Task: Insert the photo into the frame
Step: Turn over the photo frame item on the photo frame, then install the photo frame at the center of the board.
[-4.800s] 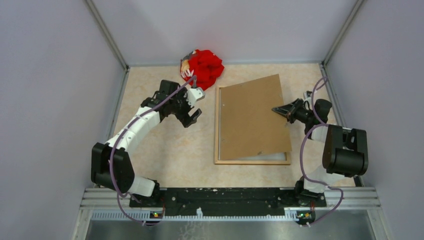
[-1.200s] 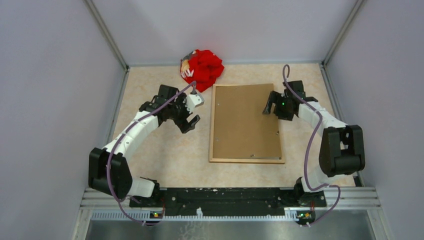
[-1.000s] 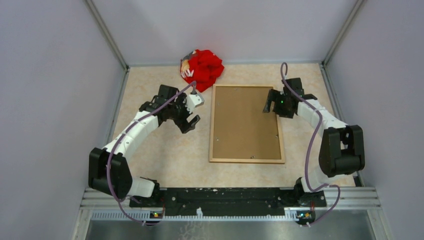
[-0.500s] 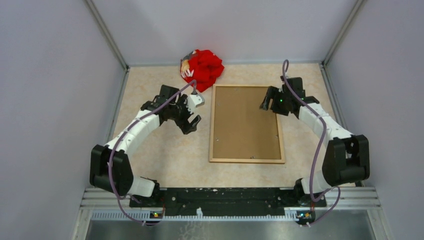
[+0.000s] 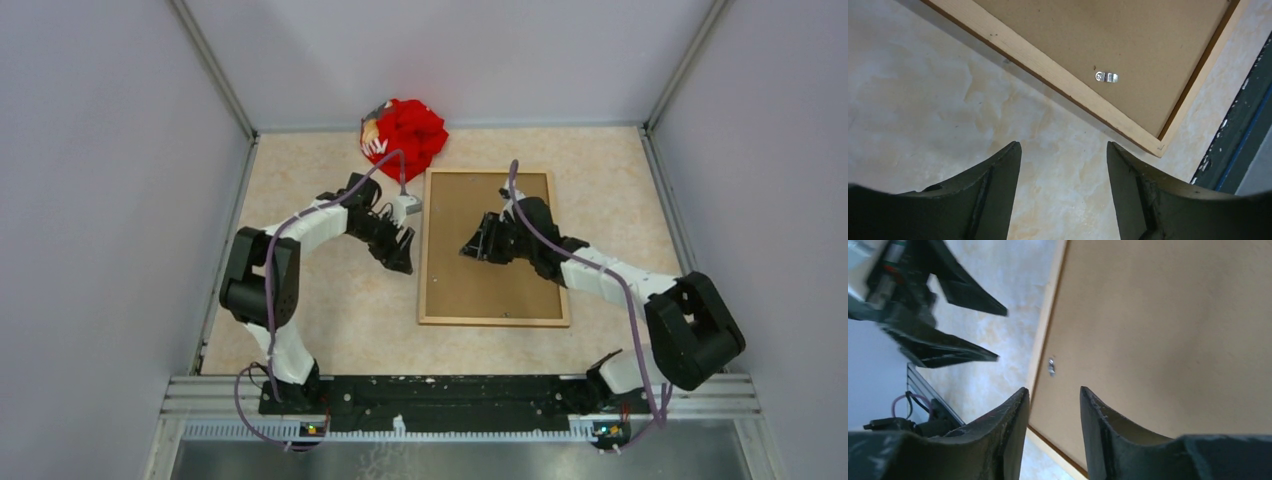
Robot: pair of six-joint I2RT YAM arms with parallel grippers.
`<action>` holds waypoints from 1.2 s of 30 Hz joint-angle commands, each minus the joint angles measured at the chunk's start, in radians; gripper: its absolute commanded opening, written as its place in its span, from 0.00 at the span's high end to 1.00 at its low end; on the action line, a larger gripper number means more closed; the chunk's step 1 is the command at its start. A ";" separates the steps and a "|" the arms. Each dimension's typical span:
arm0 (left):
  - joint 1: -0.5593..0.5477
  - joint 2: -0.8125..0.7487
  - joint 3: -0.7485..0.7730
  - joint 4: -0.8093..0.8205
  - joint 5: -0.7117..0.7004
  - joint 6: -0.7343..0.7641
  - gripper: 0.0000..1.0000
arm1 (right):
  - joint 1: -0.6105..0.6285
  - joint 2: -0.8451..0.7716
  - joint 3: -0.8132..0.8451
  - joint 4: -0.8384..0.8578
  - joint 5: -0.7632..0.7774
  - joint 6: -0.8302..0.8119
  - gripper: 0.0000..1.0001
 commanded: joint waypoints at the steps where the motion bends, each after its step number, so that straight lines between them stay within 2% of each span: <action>1: 0.003 0.065 0.073 0.014 0.141 -0.062 0.31 | 0.046 0.062 0.007 0.226 0.020 0.052 0.60; 13: 0.000 0.190 0.094 0.070 0.213 -0.112 0.51 | 0.111 0.295 0.021 0.420 -0.082 0.040 0.69; 22: -0.006 0.245 0.129 0.074 0.232 -0.120 0.62 | 0.134 0.334 0.018 0.445 -0.109 0.035 0.70; 28: -0.008 0.254 0.131 0.079 0.236 -0.125 0.66 | 0.153 0.345 0.008 0.450 -0.122 0.015 0.65; 36: -0.010 0.277 0.144 0.075 0.202 -0.116 0.78 | 0.158 0.369 0.029 0.431 -0.131 -0.002 0.65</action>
